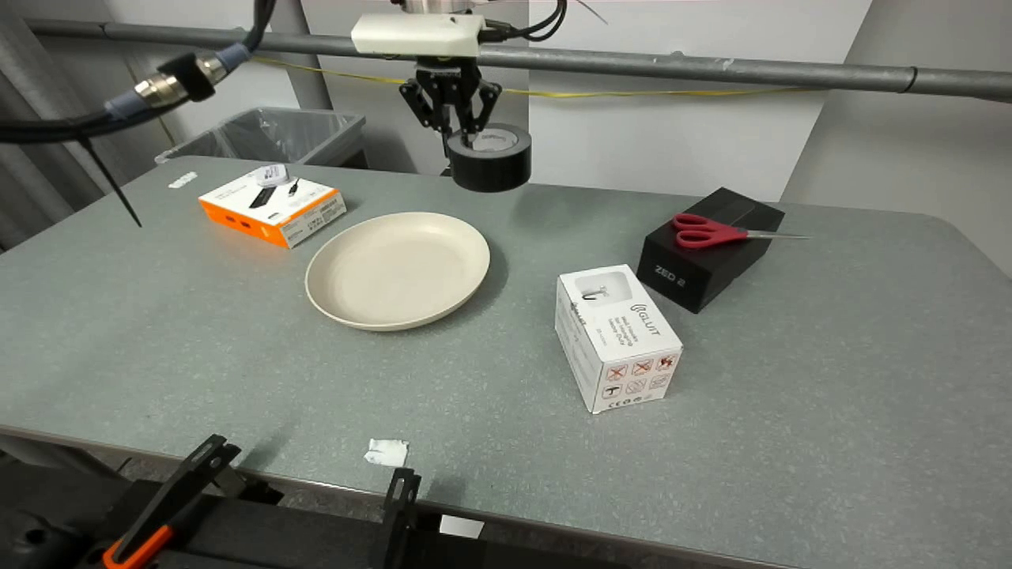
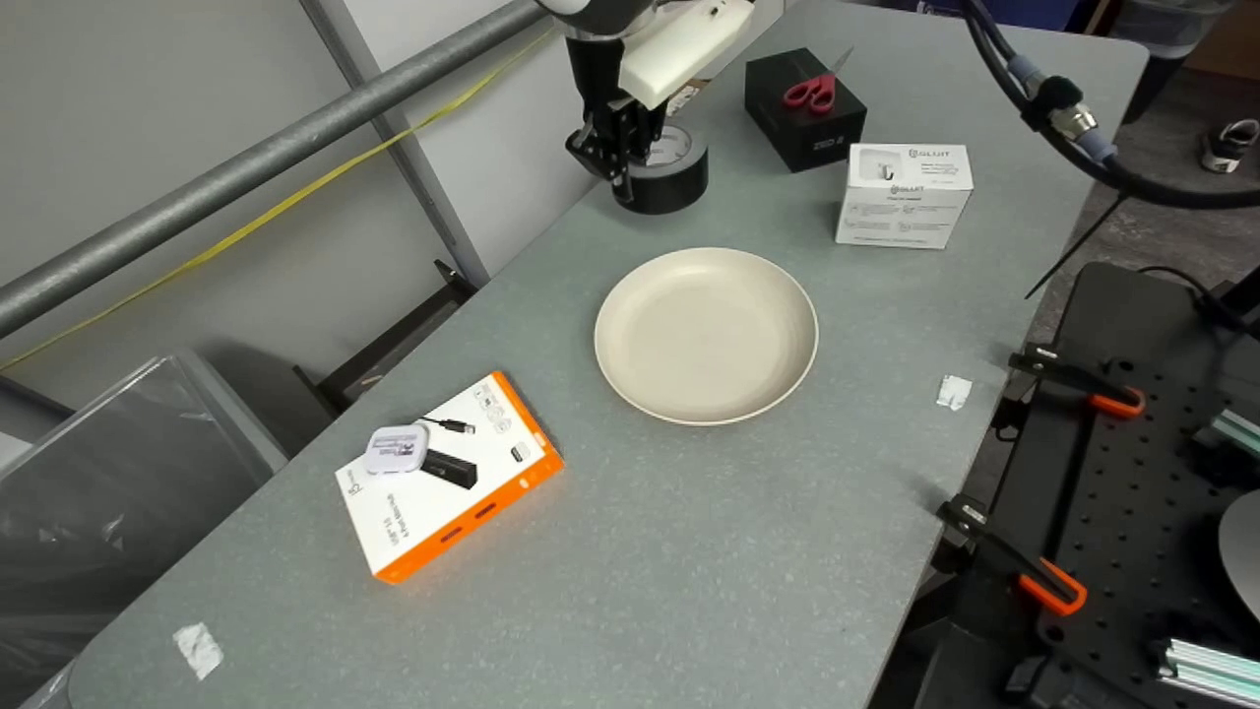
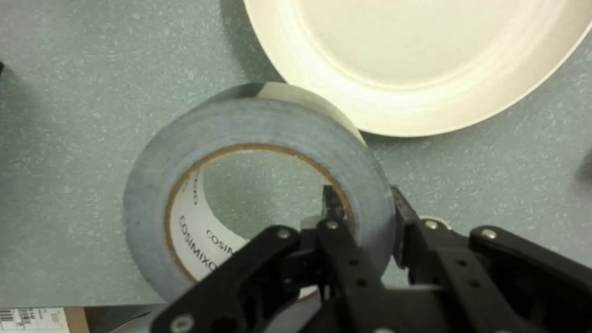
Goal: Pick up the black tape from the table and put it on the plate.
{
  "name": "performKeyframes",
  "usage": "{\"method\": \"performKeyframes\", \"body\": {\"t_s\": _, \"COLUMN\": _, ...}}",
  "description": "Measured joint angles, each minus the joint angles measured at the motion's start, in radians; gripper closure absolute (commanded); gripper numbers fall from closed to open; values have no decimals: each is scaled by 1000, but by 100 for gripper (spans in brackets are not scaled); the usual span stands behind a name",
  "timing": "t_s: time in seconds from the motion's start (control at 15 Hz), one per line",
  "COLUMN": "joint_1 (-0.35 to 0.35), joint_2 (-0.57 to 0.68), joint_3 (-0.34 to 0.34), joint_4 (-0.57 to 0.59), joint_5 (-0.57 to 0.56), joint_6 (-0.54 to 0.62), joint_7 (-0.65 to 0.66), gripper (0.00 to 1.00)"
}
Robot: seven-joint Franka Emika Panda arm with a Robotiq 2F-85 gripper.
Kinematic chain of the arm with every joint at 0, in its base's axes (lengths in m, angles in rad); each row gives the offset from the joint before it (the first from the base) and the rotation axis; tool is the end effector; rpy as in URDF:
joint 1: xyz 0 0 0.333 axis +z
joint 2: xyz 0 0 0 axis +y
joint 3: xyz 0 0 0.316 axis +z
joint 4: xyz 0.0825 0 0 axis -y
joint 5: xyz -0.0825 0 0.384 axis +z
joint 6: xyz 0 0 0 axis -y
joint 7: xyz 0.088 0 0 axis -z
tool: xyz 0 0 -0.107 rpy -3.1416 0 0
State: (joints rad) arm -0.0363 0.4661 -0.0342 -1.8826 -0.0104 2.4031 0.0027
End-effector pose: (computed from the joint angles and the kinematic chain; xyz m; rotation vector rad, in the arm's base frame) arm 0.6394 -0.0439 0.2656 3.1147 -0.0960 0.0839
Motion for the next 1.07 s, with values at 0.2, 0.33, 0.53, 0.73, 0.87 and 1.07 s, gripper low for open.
{"method": "performKeyframes", "body": {"t_s": 0.2, "joint_1": 14, "joint_2": -58, "joint_3": 27, "joint_4": -112, "joint_5": -10, "joint_6": 37, "joint_7": -39, "gripper": 94}}
{"method": "performKeyframes", "body": {"t_s": 0.33, "joint_1": 30, "joint_2": -93, "joint_3": 48, "joint_4": -195, "joint_5": -23, "joint_6": 68, "joint_7": -54, "gripper": 94}}
{"method": "performKeyframes", "body": {"t_s": 0.53, "joint_1": 62, "joint_2": -107, "joint_3": 63, "joint_4": -294, "joint_5": -45, "joint_6": 148, "joint_7": -55, "gripper": 94}}
{"method": "performKeyframes", "body": {"t_s": 0.73, "joint_1": 84, "joint_2": -95, "joint_3": 63, "joint_4": -362, "joint_5": -62, "joint_6": 253, "joint_7": -55, "gripper": 94}}
{"method": "performKeyframes", "body": {"t_s": 0.87, "joint_1": 89, "joint_2": -72, "joint_3": 68, "joint_4": -384, "joint_5": -63, "joint_6": 303, "joint_7": -55, "gripper": 94}}
{"method": "performKeyframes", "body": {"t_s": 1.07, "joint_1": 97, "joint_2": -27, "joint_3": 80, "joint_4": -397, "joint_5": -63, "joint_6": 357, "joint_7": -55, "gripper": 94}}
